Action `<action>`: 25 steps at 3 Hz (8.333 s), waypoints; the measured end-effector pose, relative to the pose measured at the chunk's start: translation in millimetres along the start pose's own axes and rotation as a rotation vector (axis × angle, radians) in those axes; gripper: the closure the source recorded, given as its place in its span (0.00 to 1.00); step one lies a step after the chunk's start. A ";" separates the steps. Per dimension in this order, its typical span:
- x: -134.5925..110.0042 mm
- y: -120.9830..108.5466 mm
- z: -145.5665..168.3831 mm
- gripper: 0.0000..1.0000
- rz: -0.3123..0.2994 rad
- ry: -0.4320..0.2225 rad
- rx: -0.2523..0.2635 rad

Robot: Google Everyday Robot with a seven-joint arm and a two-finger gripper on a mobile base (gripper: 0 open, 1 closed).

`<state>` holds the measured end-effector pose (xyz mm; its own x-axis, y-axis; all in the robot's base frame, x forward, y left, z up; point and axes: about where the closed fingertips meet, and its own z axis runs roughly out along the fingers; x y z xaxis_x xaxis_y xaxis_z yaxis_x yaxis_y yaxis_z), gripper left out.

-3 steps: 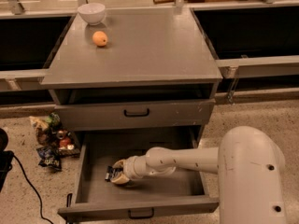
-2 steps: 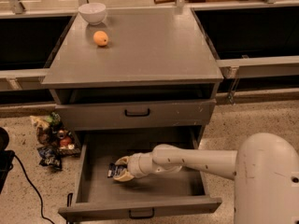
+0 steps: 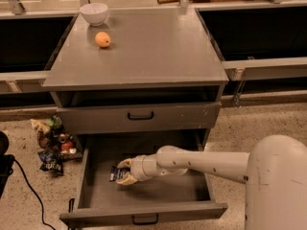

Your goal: Pick rxbar blueberry from middle drawer and place on counter

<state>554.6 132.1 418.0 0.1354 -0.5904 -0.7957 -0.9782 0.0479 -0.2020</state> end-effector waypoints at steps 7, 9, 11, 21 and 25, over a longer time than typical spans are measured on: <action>-194.2 18.7 -233.5 1.00 -0.334 -0.077 -0.090; -208.3 2.6 -250.0 1.00 -0.342 -0.096 -0.117; -265.1 -74.7 -340.0 1.00 -0.371 -0.060 -0.120; -187.5 -348.6 -442.6 0.58 0.035 -0.147 0.283; -211.4 -344.3 -453.1 0.00 -0.031 -0.228 0.267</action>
Offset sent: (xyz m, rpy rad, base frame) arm -0.0588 -0.0413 0.1502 0.0611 -0.2108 0.2237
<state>791.5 -124.7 914.4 0.2254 -0.4013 -0.8878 -0.9014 0.2598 -0.3463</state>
